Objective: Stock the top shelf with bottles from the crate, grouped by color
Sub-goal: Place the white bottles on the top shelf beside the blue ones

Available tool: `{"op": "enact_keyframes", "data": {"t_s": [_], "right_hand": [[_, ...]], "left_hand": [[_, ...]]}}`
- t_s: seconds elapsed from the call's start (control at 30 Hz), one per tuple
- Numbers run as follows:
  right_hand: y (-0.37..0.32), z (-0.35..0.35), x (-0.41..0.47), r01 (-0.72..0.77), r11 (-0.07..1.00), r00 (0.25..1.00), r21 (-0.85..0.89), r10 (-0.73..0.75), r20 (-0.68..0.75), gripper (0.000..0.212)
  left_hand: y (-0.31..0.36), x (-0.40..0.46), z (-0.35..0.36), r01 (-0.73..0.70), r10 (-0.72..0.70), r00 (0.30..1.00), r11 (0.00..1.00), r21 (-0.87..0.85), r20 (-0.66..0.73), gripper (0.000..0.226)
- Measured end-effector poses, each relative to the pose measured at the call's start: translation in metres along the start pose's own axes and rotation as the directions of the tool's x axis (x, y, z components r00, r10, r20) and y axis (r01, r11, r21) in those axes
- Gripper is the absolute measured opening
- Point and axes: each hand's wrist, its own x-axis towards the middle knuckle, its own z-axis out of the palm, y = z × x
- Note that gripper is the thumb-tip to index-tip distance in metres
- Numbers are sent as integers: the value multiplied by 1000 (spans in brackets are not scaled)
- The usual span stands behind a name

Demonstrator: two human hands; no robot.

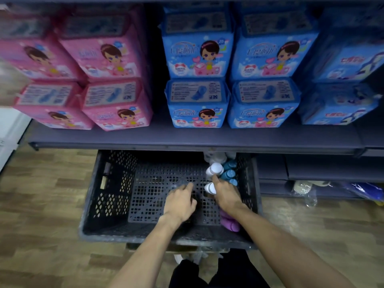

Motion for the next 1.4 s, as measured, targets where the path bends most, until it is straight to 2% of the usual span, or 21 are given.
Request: {"op": "enact_keyframes", "data": {"t_s": [0.13,0.37,0.67,0.8,0.9,1.0,1.13,1.4], "right_hand": [[-10,-7,-15,-22,1000,999,6,22,-41,52],[-39,-30,-44,21,997,991,76,-10,-134,41],[-84,-76,-78,203,957,928,206,-121,-352,41],[-103,-105,-89,281,926,893,253,-157,-422,41],[-116,-130,-95,338,909,853,245,-187,-487,44],[-132,-158,-102,404,888,788,220,-215,-576,56],[-156,-198,-109,480,861,696,170,-256,-671,63],[-198,-293,-133,596,799,547,75,-336,-767,63]], "left_hand": [[-8,-18,-6,-8,9,999,1000,6,-34,44],[-17,-48,-22,-79,96,984,990,116,-150,39],[-56,-75,-65,-119,156,951,982,149,-266,46],[-68,-84,-96,-180,221,921,972,151,-320,45],[-73,-87,-127,-241,287,868,957,161,-405,46],[-72,-90,-160,-275,332,805,943,187,-492,49],[-64,-98,-209,-328,422,672,906,266,-609,44],[-43,-129,-302,-301,457,475,887,350,-752,25]]}}
